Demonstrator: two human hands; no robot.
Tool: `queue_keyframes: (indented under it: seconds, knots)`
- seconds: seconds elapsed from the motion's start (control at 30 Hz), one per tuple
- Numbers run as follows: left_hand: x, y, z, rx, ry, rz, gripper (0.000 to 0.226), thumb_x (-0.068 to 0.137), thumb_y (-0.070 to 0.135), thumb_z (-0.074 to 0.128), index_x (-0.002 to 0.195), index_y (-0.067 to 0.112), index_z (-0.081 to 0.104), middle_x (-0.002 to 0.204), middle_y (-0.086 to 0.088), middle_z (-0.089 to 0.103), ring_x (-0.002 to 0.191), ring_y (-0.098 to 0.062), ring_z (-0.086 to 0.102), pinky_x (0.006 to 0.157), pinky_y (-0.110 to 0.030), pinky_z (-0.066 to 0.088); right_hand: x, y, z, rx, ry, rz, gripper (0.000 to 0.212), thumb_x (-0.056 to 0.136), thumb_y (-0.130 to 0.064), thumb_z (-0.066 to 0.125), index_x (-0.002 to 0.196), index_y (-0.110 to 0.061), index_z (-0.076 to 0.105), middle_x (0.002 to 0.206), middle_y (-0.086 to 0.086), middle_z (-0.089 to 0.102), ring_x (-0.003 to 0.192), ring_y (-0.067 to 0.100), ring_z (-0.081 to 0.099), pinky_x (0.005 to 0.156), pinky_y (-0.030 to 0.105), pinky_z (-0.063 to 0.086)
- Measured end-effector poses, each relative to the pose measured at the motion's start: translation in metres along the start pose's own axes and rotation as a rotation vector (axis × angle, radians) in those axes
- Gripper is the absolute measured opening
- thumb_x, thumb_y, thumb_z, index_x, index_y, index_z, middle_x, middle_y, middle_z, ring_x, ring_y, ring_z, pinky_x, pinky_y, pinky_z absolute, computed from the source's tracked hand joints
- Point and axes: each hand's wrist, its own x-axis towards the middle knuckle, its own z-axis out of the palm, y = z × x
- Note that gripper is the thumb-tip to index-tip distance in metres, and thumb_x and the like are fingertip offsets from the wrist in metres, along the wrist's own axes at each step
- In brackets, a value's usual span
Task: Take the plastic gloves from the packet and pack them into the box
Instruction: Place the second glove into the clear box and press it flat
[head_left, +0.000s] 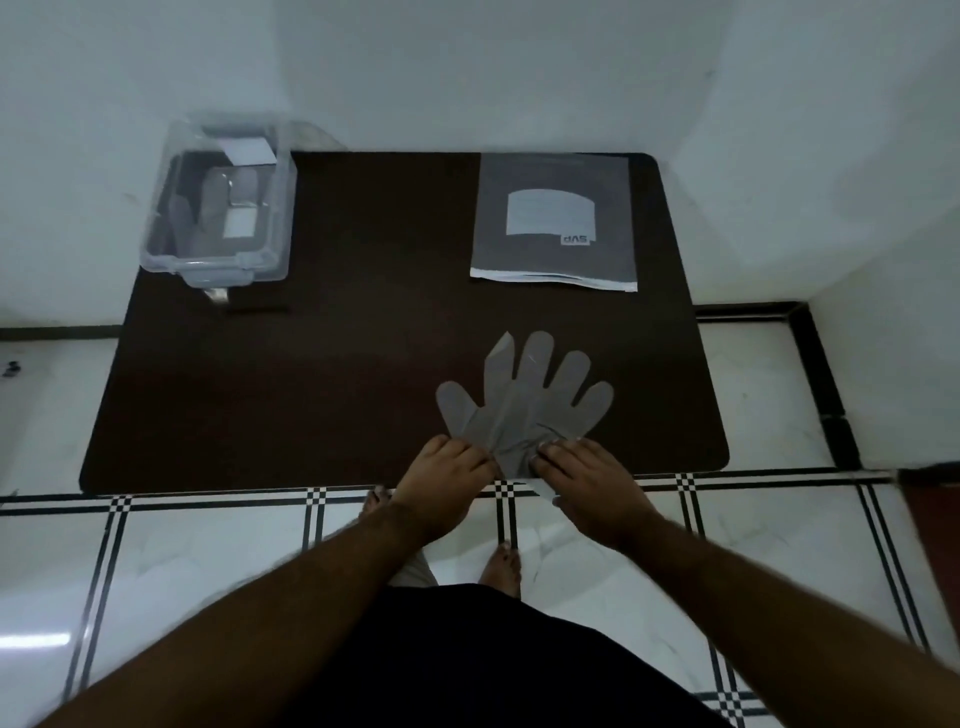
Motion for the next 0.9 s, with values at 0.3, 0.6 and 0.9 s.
queue_keyframes:
  seconds: [0.3, 0.6, 0.9]
  knots:
    - [0.004, -0.003, -0.029, -0.201, 0.139, -0.080, 0.015, 0.105, 0.032, 0.058, 0.110, 0.028, 0.071, 0.107, 0.006, 0.072, 0.106, -0.016, 0.064, 0.106, -0.043, 0.049, 0.010, -0.003, -0.021, 0.184, 0.386, -0.022, 0.018, 0.096, -0.024, 0.069, 0.113, -0.018, 0.073, 0.109, 0.006, 0.078, 0.105, 0.024, 0.074, 0.102, 0.048, 0.057]
    - [0.011, -0.059, -0.125, -1.188, 0.139, -0.141, 0.121, 0.068, 0.040, 0.093, 0.166, 0.032, 0.023, 0.160, 0.009, 0.051, 0.156, -0.010, 0.037, 0.129, -0.044, 0.027, 0.016, 0.005, -0.160, 0.806, 0.648, 0.039, 0.014, 0.102, -0.018, 0.060, 0.105, -0.013, 0.072, 0.097, -0.001, 0.073, 0.090, 0.008, 0.069, 0.078, 0.024, 0.058]
    - [0.020, -0.030, -0.171, -1.623, 0.245, -0.017, 0.136, 0.068, 0.102, 0.053, 0.160, 0.004, 0.034, 0.146, -0.028, 0.060, 0.131, -0.040, 0.063, 0.108, -0.049, 0.054, 0.039, 0.024, -0.280, 0.901, 0.899, 0.429, 0.014, 0.101, -0.020, 0.064, 0.091, -0.016, 0.074, 0.084, -0.003, 0.072, 0.077, 0.011, 0.071, 0.070, 0.025, 0.063]
